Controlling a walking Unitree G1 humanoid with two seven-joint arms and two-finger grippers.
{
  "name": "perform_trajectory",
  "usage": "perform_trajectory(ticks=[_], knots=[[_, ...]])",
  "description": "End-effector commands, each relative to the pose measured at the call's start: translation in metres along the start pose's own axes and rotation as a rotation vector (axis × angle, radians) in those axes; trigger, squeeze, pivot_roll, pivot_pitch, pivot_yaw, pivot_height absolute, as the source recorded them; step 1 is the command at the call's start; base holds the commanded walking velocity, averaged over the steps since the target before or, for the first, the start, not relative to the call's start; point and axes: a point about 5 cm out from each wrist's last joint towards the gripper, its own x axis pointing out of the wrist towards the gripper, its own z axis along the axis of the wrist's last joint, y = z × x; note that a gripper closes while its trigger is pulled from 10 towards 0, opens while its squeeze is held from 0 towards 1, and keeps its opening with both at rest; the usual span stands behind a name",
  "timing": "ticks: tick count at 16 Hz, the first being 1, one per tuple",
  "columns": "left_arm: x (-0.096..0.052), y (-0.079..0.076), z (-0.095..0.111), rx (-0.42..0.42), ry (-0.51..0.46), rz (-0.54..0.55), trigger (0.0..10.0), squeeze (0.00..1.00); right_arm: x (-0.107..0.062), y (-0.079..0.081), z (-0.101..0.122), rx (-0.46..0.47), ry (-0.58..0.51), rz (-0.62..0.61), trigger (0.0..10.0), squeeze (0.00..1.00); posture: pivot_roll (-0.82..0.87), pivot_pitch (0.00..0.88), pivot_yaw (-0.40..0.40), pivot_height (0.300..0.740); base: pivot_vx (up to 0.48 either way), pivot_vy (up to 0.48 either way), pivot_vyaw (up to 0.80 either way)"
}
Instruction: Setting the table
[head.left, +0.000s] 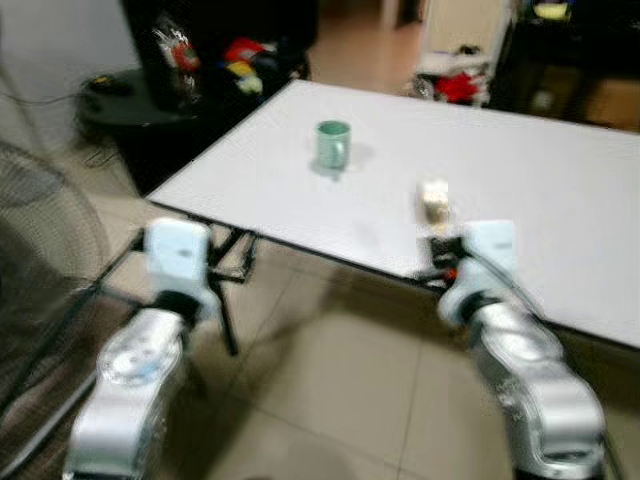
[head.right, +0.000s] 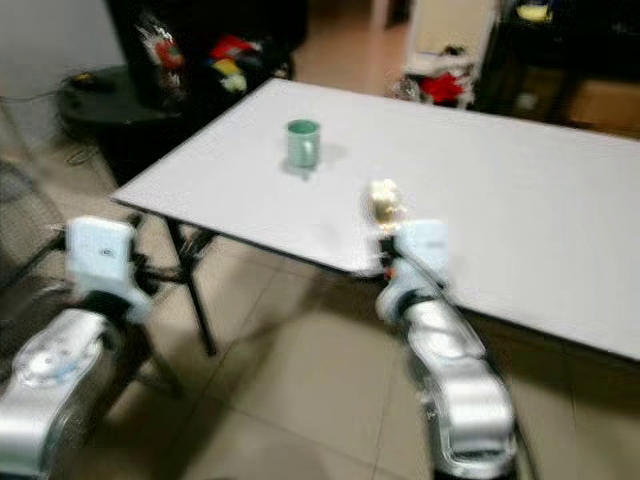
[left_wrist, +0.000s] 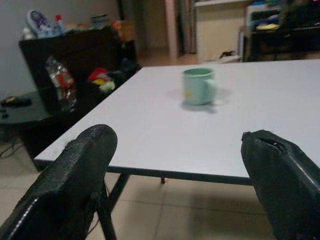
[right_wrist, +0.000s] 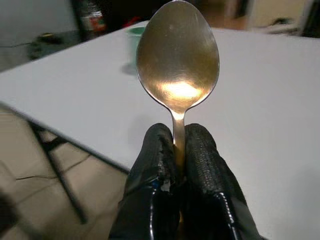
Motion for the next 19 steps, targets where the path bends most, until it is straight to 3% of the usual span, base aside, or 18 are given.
perform_trajectory(ticks=[1, 7, 19], knots=[[0.003, -0.005, 0.002, -0.003, -0.012, -0.026, 10.0, 0.0, -0.003, -0.011, 0.004, -0.009, -0.029, -0.044, 10.0, 0.0, 0.0, 0.0, 0.026, 0.74, 0.371, 0.0, 0.0], [0.006, -0.007, -0.001, -0.037, -0.011, -0.022, 10.0, 0.0, -0.005, -0.019, 0.007, -0.075, -0.049, -0.079, 10.0, 0.0, -0.02, 0.0, 0.031, 0.74, 0.369, 0.0, 0.0], [0.012, -0.012, -0.001, -0.03, -0.023, -0.061, 10.0, 0.0, -0.008, -0.021, 0.001, -0.064, -0.039, -0.116, 10.0, 0.0, -0.03, 0.0, 0.049, 0.74, 0.368, 0.0, 0.0]])
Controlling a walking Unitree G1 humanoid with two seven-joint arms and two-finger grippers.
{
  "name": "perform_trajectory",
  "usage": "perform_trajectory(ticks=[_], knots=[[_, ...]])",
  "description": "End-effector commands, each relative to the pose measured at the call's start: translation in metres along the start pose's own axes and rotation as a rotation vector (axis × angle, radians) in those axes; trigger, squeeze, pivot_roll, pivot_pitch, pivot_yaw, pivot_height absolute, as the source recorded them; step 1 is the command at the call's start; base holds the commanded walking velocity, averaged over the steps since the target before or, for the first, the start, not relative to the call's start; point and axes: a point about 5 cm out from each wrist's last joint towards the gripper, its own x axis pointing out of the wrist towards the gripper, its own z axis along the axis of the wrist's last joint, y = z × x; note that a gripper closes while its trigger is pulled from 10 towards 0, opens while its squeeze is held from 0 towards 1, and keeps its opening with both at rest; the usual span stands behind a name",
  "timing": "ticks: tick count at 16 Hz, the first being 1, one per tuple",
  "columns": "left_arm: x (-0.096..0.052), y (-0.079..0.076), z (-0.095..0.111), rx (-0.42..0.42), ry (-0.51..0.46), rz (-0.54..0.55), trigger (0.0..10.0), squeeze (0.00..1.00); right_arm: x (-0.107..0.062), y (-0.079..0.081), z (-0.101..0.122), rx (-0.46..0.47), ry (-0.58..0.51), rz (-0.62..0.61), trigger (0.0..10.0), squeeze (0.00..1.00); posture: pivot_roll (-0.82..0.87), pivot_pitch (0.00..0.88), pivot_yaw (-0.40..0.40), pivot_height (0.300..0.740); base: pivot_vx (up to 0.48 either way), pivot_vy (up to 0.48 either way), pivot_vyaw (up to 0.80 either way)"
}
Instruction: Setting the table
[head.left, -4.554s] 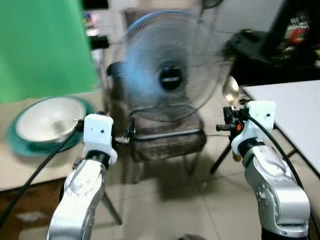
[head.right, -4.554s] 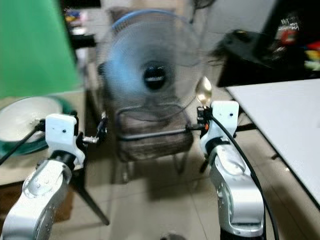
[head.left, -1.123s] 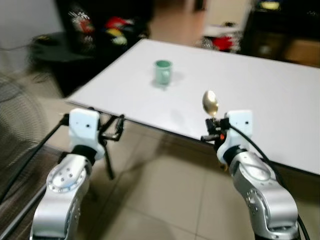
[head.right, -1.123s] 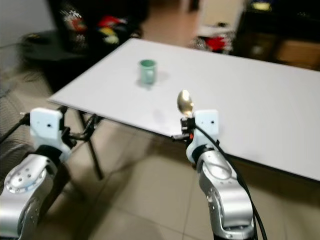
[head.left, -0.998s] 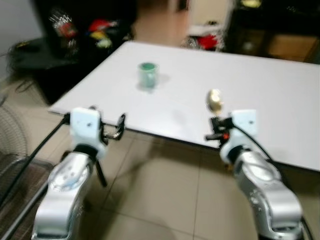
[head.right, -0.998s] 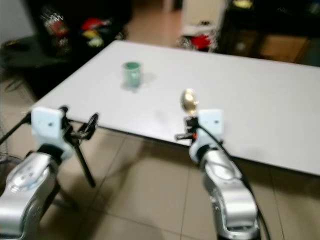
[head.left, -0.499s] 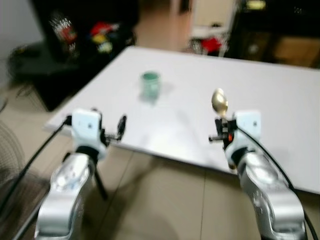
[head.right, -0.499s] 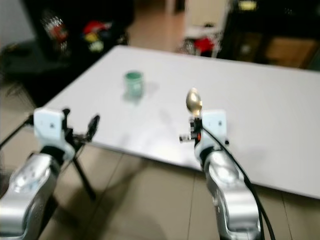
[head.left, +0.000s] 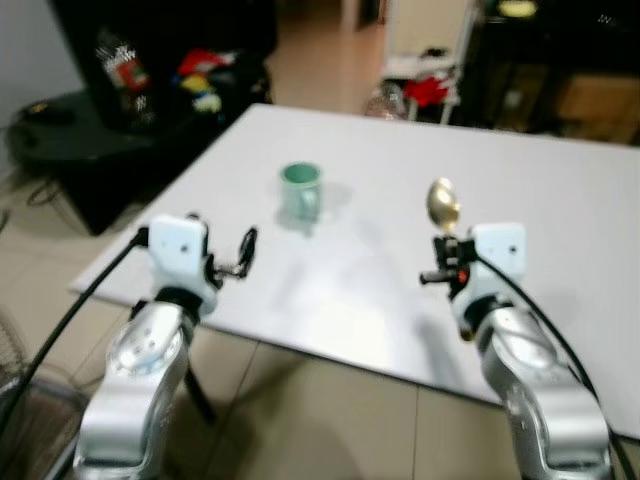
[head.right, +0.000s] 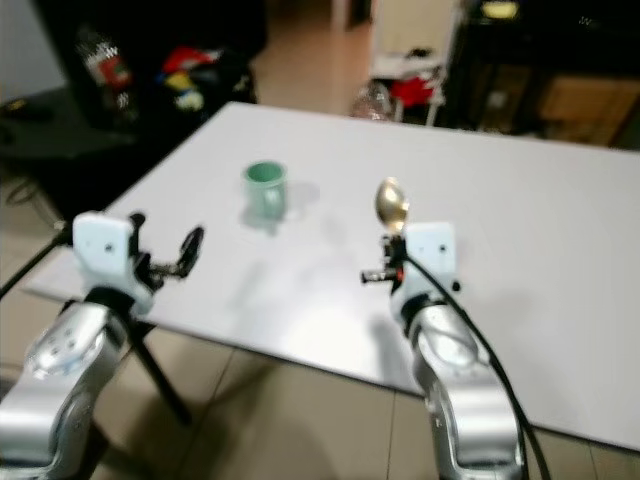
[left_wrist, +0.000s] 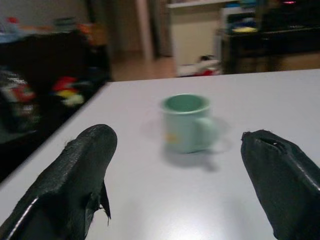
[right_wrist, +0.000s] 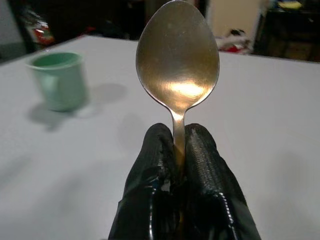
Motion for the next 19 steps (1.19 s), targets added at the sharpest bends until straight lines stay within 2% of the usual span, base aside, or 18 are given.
perform_trajectory(ticks=[1, 4, 8, 16, 19], knots=[[0.0006, 0.0015, 0.0023, 0.022, -0.008, -0.007, 10.0, 0.0, 0.0008, 0.0007, 0.0056, 0.0, -0.024, -0.005, 10.0, 0.0, -0.03, 0.0, 0.051, 0.74, 0.352, 0.0, 0.0], [0.003, -0.0013, 0.0022, 0.04, -0.008, -0.023, 10.0, 0.0, 0.0016, 0.0011, 0.005, 0.001, -0.022, -0.018, 10.0, 0.0, -0.03, 0.0, 0.057, 0.74, 0.31, 0.0, 0.0], [0.0031, -0.0034, 0.0015, 0.051, -0.006, -0.049, 10.0, 0.0, 0.0005, 0.0013, 0.001, 0.012, -0.002, -0.022, 10.0, 0.0, -0.03, 0.0, 0.065, 0.74, 0.0, 0.0, 0.0], [0.0051, 0.0025, 0.002, 0.065, -0.001, -0.04, 10.0, 0.0, -0.0007, 0.0047, -0.0016, 0.028, 0.011, -0.011, 10.0, 0.0, -0.03, 0.0, 0.077, 0.74, 0.0, 0.43, -0.7], [0.0044, 0.0026, 0.0027, 0.111, -0.001, -0.038, 10.0, 0.0, 0.0013, 0.0062, -0.0018, 0.016, 0.016, 0.009, 10.0, 0.0, -0.02, 0.0, 0.078, 0.74, 0.0, -0.16, 0.0]])
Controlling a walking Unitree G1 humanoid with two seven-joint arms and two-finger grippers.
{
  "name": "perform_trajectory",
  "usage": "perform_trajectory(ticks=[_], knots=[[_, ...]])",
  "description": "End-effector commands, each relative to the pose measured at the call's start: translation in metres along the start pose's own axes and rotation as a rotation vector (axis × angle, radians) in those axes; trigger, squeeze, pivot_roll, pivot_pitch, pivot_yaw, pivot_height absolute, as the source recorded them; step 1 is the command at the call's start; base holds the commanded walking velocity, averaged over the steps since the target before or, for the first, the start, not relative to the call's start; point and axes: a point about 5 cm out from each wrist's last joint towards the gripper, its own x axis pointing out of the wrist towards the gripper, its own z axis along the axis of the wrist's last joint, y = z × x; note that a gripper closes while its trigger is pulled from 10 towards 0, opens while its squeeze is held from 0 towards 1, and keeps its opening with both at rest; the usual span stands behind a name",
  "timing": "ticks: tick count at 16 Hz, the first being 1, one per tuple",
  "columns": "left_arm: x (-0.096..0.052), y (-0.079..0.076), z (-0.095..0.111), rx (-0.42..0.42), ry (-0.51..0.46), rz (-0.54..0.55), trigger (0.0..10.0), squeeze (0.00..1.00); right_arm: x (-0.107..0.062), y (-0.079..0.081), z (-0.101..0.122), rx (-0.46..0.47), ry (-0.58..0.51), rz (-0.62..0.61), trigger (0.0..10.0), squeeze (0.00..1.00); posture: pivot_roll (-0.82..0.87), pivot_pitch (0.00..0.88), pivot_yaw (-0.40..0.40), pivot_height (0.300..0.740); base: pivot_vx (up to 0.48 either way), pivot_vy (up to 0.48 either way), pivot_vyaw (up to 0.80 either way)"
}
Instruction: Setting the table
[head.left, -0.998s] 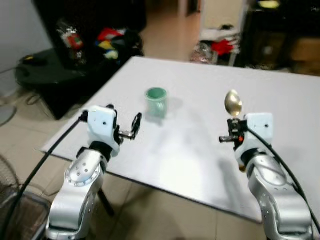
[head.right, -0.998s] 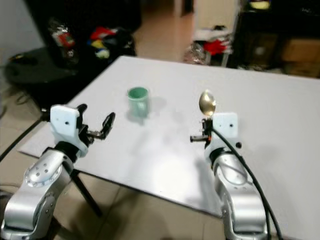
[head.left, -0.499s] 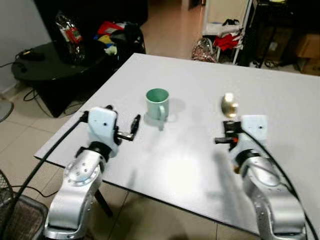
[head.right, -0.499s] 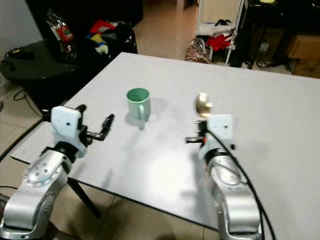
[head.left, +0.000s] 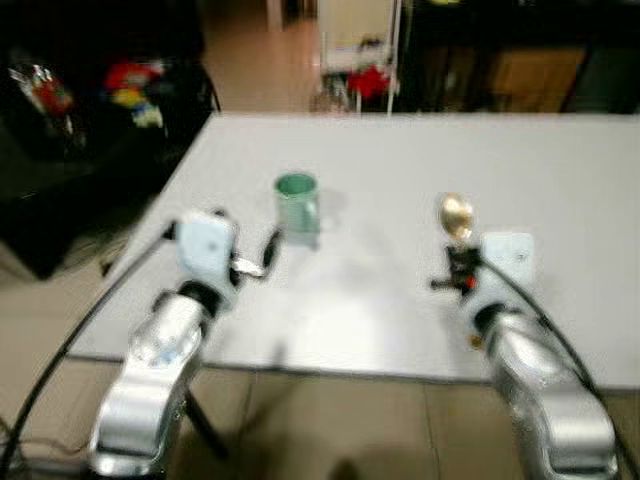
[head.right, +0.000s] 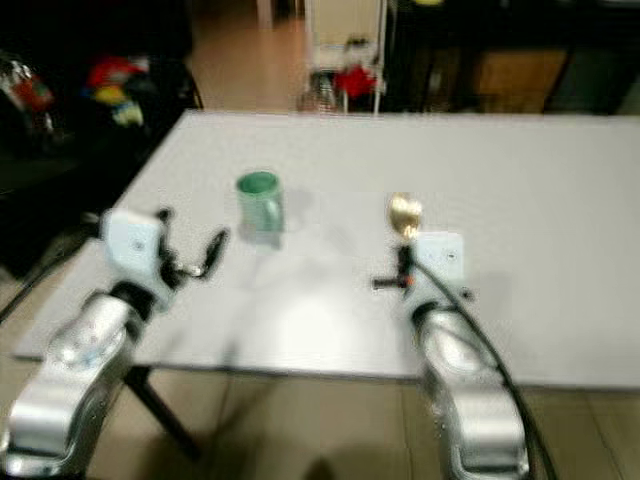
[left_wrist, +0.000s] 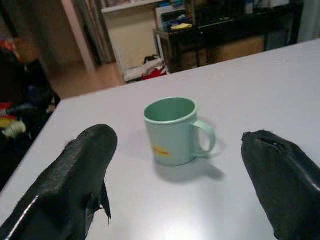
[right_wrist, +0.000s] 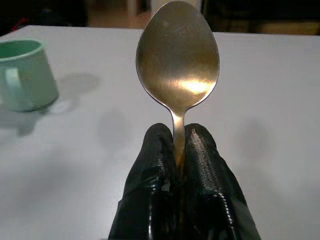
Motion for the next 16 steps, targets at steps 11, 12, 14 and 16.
perform_trajectory(ticks=[11, 12, 14, 16], knots=[[-0.026, -0.009, -0.007, 0.016, 0.102, -0.258, 10.0, 0.0, 0.044, 0.012, -0.014, -0.029, 0.181, 0.059, 10.0, 0.0, 0.03, 0.0, 0.056, 0.74, 0.0, -0.087, 0.0], [-0.033, -0.014, -0.009, 0.025, 0.13, -0.331, 10.0, 0.0, 0.053, 0.015, -0.015, -0.019, 0.204, 0.063, 10.0, 0.0, 0.03, 0.0, 0.056, 0.74, 0.0, 0.0, 0.0], [-0.039, -0.016, -0.012, 0.024, 0.164, -0.379, 10.0, 0.0, 0.067, 0.019, -0.018, -0.014, 0.233, 0.061, 10.0, 0.0, 0.05, 0.0, 0.05, 0.74, 0.0, 0.0, 0.0], [-0.042, -0.015, -0.014, 0.035, 0.178, -0.391, 10.0, 0.0, 0.079, 0.027, -0.024, -0.001, 0.286, 0.043, 10.0, 0.0, 0.06, 0.0, 0.046, 0.74, 0.0, 0.0, 0.0]])
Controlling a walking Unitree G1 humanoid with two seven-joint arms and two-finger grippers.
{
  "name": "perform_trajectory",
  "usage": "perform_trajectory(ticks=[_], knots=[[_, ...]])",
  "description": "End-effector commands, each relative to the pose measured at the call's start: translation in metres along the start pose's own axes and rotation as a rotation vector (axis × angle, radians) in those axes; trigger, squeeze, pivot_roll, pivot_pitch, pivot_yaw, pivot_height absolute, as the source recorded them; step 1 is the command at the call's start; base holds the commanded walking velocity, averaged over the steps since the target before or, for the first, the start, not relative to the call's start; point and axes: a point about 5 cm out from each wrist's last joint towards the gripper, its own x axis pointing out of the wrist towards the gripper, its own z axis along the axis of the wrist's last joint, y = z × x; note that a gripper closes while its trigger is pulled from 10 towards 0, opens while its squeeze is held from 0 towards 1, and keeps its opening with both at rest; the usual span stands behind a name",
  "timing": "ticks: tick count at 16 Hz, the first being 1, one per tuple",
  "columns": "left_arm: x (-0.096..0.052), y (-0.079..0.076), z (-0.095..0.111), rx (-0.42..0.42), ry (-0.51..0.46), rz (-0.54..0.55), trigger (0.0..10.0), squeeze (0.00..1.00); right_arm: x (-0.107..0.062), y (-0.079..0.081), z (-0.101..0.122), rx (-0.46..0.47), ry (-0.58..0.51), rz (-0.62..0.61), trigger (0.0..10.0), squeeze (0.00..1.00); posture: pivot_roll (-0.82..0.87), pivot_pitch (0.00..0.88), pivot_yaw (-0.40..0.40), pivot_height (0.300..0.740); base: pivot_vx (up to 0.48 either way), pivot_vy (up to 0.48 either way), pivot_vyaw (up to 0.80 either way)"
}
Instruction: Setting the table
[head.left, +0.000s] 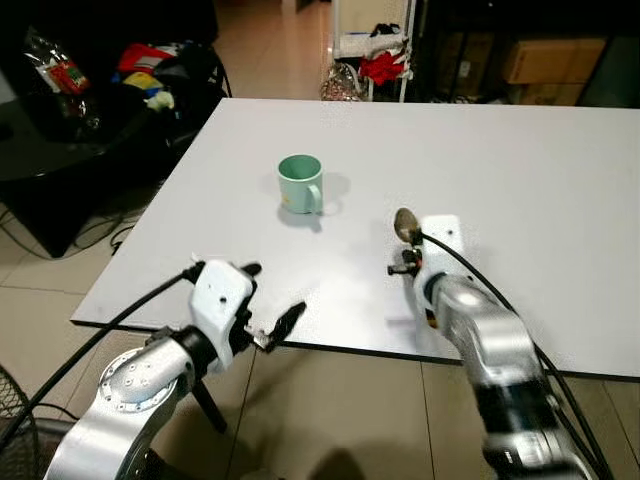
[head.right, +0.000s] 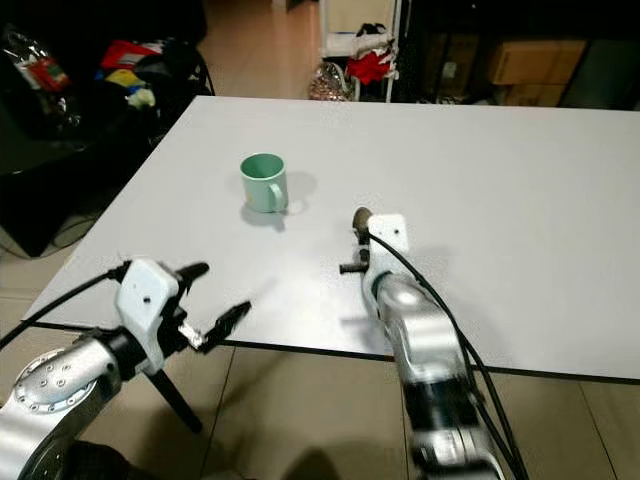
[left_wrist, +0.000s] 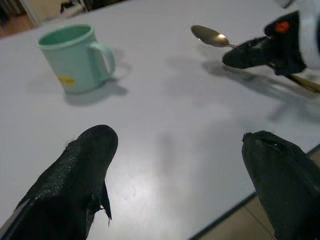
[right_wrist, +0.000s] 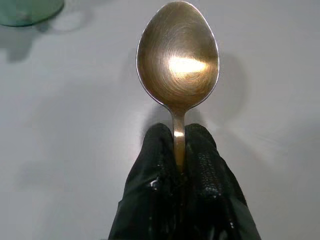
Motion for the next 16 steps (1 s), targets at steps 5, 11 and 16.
perform_trajectory(ticks=[5, 11, 16], knots=[[-0.008, 0.0, 0.004, 0.016, 0.017, -0.028, 10.0, 0.0, 0.016, -0.001, -0.008, 0.049, 0.041, -0.085, 10.0, 0.0, 0.08, 0.0, 0.042, 0.74, 0.0, 0.0, 0.0], [-0.009, -0.002, 0.005, 0.012, 0.027, -0.047, 10.0, 0.0, 0.02, -0.001, -0.021, 0.062, 0.11, -0.155, 10.0, 0.0, 0.08, 0.0, 0.045, 0.74, 0.0, 0.0, 0.0], [-0.007, -0.004, 0.006, 0.007, 0.027, -0.054, 10.0, 0.0, 0.021, -0.002, -0.025, 0.058, 0.143, -0.142, 10.0, 0.7, 0.08, 0.0, 0.044, 0.74, 0.0, 0.0, 0.0]])
